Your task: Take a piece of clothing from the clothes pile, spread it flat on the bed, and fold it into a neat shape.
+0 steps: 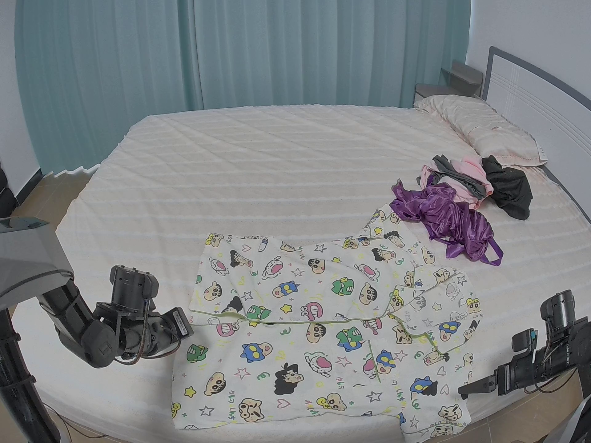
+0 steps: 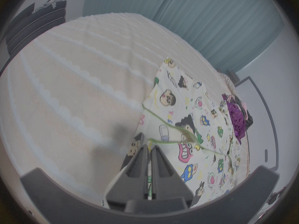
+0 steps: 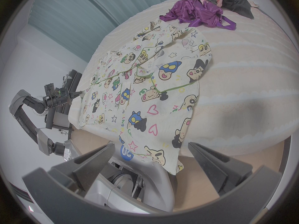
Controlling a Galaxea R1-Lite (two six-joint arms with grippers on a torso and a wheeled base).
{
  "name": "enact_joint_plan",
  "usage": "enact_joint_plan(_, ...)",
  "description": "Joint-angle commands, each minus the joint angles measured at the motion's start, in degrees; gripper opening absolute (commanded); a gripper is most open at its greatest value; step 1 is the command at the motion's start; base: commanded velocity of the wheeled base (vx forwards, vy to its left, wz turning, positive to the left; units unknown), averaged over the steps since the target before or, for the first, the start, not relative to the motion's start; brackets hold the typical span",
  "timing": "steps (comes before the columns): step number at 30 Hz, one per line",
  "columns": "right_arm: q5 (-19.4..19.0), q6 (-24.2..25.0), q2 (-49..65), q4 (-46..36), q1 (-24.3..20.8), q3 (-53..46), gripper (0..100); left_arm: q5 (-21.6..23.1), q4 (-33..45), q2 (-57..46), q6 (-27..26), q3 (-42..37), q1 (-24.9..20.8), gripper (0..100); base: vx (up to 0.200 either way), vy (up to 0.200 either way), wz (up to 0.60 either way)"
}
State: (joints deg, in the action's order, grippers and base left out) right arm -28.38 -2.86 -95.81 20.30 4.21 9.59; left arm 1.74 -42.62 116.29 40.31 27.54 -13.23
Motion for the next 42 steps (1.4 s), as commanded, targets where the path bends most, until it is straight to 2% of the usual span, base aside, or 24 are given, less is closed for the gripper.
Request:
enact_joint_plan(1,-0.01,-0.04,0.09,0.01,0.01,-0.01,100,-0.07,0.26,-2.03,0.03,2.08,0.92,0,0.000,0.000,0.00)
enact_joint_plan(7,-0.01,-0.04,-0.08,0.09,0.01,-0.01,100,-0.25,0.43,0.70,-2.70,5.42,1.10,0,0.000,0.000,0.00)
enact_joint_plan(14,-0.01,-0.04,-0.26,0.09,0.01,-0.01,100,-3.94,0.43,4.65,-6.12,6.56,1.63,0,0.000,0.000,0.00)
enact_joint_plan(22,-0.01,-0.12,-0.26,0.01,-0.07,-0.01,100,-4.20,0.43,5.09,-6.83,7.09,1.71,0,0.000,0.000,0.00)
enact_joint_plan(23,-0.01,-0.04,-0.35,0.01,-0.07,-0.01,100,-4.20,0.43,5.18,-6.74,7.35,1.71,100,0.000,0.000,0.00)
enact_joint_plan(31,-0.01,-0.04,0.09,0.01,-0.07,-0.01,100,-4.29,0.43,6.15,-6.74,8.15,2.68,100,0.000,0.000,0.00)
enact_joint_plan(42,-0.01,-0.04,0.09,0.01,-0.16,-0.10,100,-3.06,0.78,6.85,-6.12,13.86,3.03,100,0.000,0.000,0.00)
